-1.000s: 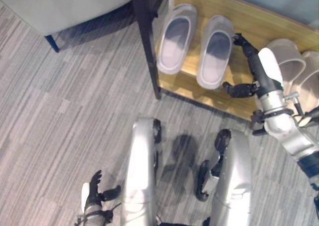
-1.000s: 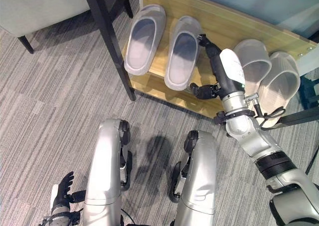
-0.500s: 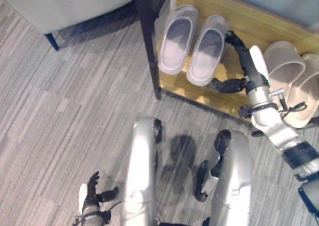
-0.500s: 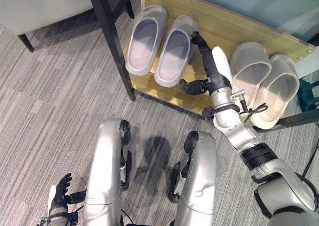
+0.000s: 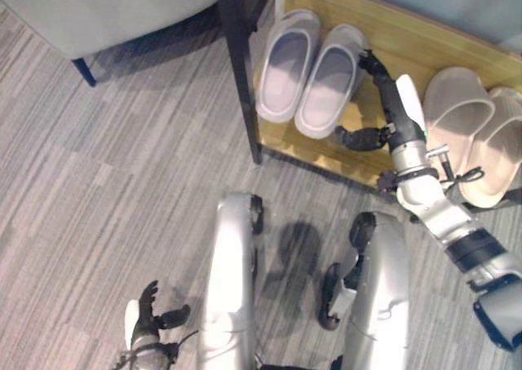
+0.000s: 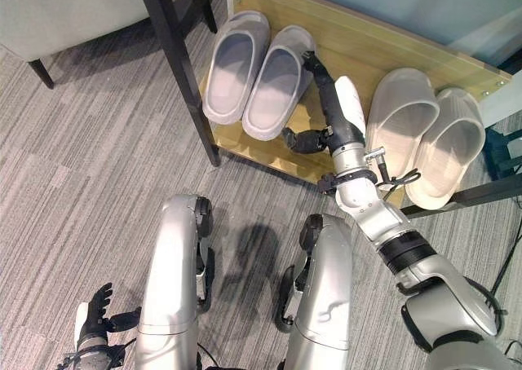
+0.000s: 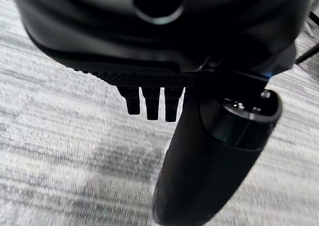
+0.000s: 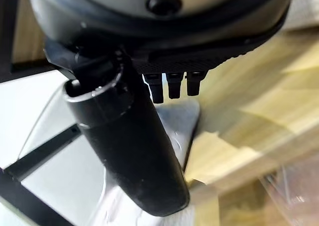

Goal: Arrange the slippers neatly on the shoe rack.

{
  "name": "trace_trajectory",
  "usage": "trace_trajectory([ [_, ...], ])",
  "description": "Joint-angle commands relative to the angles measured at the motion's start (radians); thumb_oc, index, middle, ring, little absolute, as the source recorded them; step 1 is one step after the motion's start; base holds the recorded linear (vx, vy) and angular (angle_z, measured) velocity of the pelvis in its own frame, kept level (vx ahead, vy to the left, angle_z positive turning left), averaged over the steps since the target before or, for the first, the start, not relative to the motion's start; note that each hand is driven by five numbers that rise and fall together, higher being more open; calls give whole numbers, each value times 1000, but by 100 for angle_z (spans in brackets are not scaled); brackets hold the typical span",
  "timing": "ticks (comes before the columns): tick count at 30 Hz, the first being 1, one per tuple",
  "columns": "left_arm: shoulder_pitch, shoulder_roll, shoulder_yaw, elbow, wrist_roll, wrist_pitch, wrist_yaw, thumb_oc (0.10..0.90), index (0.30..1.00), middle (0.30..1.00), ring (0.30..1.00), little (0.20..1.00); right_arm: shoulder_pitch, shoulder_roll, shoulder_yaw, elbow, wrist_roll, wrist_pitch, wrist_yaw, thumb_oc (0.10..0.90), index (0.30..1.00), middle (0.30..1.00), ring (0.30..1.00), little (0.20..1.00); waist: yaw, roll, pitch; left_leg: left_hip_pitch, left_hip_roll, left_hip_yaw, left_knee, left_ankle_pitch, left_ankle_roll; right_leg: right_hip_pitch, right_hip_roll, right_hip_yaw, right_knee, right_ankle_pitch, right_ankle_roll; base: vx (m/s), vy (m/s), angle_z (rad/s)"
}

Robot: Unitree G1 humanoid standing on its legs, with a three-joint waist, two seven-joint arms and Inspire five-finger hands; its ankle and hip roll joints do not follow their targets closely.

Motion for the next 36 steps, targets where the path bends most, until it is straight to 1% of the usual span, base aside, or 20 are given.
trace_trajectory([
  [1, 28, 18, 14, 4, 6, -22, 70, 800, 900, 900, 900, 900, 24, -40, -183, -259, -99, -98, -90, 800, 900, 900, 900, 900, 41, -3, -29, 25, -45, -79, -56, -92, 48, -63, -19, 101, -103, 128, -114, 0, 0, 0],
  [5, 8, -10, 37, 24, 33, -12, 78, 800, 900, 900, 900, 900, 168, -19, -254, -351, -153, -94, -88, 800, 900, 900, 900, 900, 28, -26, -29, 25, -47, -68, -93, -73, 47, -63, -9, 102, -134, 144, -110, -2, -11, 0],
  [8, -68, -27, 60, 30, 43, -14, 69, 800, 900, 900, 900, 900, 234, 11, -279, -402, -174, -106, -77, 800, 900, 900, 900, 900, 21, -58, -29, 25, -42, -43, -228, -37, 41, -62, -7, 97, -253, 171, -113, -67, -44, -2],
  [9, -104, -29, 72, 26, 57, -17, 75, 800, 900, 900, 900, 900, 267, 19, -312, -451, -200, -109, -75, 800, 900, 900, 900, 900, 13, -64, -29, 25, -47, -43, -300, 5, 39, -44, -13, 80, -322, 195, -108, -108, -22, 0],
  [11, -159, -30, 86, -3, 74, -18, 77, 800, 900, 900, 900, 900, 331, 40, -340, -505, -257, -114, -67, 800, 900, 900, 900, 900, 9, -59, -29, 25, -62, -60, -398, 75, 37, -18, -22, 42, -413, 225, -96, -137, 12, 7],
  [12, -177, -26, 104, -18, 108, -16, 92, 800, 900, 900, 900, 900, 351, 36, -348, -511, -342, -93, -87, 800, 900, 900, 900, 900, 8, -56, -30, 25, -67, -74, -432, 112, 34, -5, -23, 24, -457, 231, -93, -101, 42, 14],
  [15, -193, -29, 117, -27, 93, -18, 80, 800, 900, 900, 900, 900, 469, 128, -276, -537, -284, -119, 9, 800, 900, 900, 900, 900, -11, -52, -148, 27, -40, -102, -558, 187, 34, 25, -55, -58, -612, 274, -77, -45, 48, 11],
  [16, -191, -41, 118, -31, 78, -25, 76, 800, 900, 900, 900, 900, 502, 155, -246, -543, -258, -137, 36, 800, 900, 900, 900, 900, -14, -55, -172, 60, -28, -110, -608, 205, 32, 64, -55, -83, -675, 289, -74, -106, 18, 3],
  [18, -188, -42, 114, -34, 82, -28, 66, 800, 900, 900, 900, 900, 533, 154, -196, -534, -300, -126, 47, 800, 900, 900, 900, 900, -18, -63, -196, 152, -4, -118, -717, 236, 27, 157, -58, -118, -797, 319, -60, -119, -2, -3],
  [19, -188, -42, 114, -34, 82, -28, 66, 800, 900, 900, 900, 900, 533, 154, -196, -534, -300, -126, 47, 800, 900, 900, 900, 900, -18, -63, -196, 152, -4, -118, -717, 236, 27, 157, -58, -118, -797, 319, -60, -106, -10, -5],
  [21, -137, -35, 96, -80, 161, -20, 79, 800, 900, 900, 900, 900, 590, 167, -158, -491, -308, -123, 79, 800, 900, 900, 900, 900, -20, -79, -216, 311, 18, -114, -892, 283, 19, 308, -59, -149, -978, 364, -44, -133, -52, 2],
  [23, -105, -30, 103, -108, 168, -20, 82, 800, 900, 900, 900, 900, 620, 167, -152, -474, -292, -123, 101, 800, 900, 900, 900, 900, -21, -83, -220, 370, 23, -110, -951, 303, 16, 368, -65, -161, -1039, 378, -42, -55, -45, 19],
  [24, -57, -24, 119, -145, 171, -29, 70, 800, 900, 900, 900, 900, 694, 153, -155, -454, -269, -118, 149, 800, 900, 900, 900, 900, -27, -93, -240, 475, 32, -94, -1064, 328, 5, 468, -66, -171, -1154, 401, -31, -13, -41, 22],
  [26, -46, -23, 119, -156, 172, -34, 59, 800, 900, 900, 900, 900, 716, 153, -144, -409, -269, -110, 166, 800, 900, 900, 900, 900, -29, -95, -246, 531, 35, -83, -1116, 344, 1, 523, -69, -180, -1204, 413, -28, 43, -60, 24],
  [27, -35, -34, 105, -150, 177, -34, 27, 800, 900, 900, 900, 900, 759, 174, -134, -311, -282, -95, 187, 800, 900, 900, 900, 900, -36, -102, -253, 677, 34, -58, -1242, 373, -9, 662, -68, -198, -1322, 441, -16, 129, -73, 15],
  [28, -28, -44, 101, -144, 170, -31, 8, 800, 900, 900, 900, 900, 774, 185, -138, -266, -287, -83, 193, 800, 900, 900, 900, 900, -40, -104, -267, 733, 35, -49, -1292, 380, -11, 711, -67, -201, -1360, 453, -7, 101, -59, 13],
  [29, -27, -43, 101, -144, 169, -31, 7, 800, 900, 900, 900, 900, 775, 186, -137, -265, -287, -84, 192, 800, 900, 900, 900, 900, -39, -105, -261, 745, 35, -48, -1300, 383, -11, 721, -67, -201, -1367, 456, -7, 274, -12, 9],
  [30, -8, -62, 73, -153, 185, -20, -61, 800, 900, 900, 900, 900, 815, 246, -179, -80, -300, -40, 174, 800, 900, 900, 900, 900, -46, -99, -293, 959, 32, -11, -1494, 428, -9, 912, -72, -223, -1518, 510, 27, 211, 3, 10],
  [32, 8, -72, 63, -147, 202, -7, -95, 800, 900, 900, 900, 900, 835, 291, -221, 36, -287, -20, 158, 800, 900, 900, 900, 900, -54, -92, -312, 1085, 15, 13, -1632, 499, -11, 1039, -80, -249, -1636, 581, 42, 233, 0, -3],
  [36, 25, -95, 60, -85, 234, 24, -136, 800, 900, 900, 900, 900, 852, 386, -285, 274, -181, 11, 167, 800, 900, 900, 900, 900, -65, -72, -352, 1321, -2, 57, -1882, 563, -28, 1247, -73, -262, -1837, 663, 78, 230, -28, 3],
])
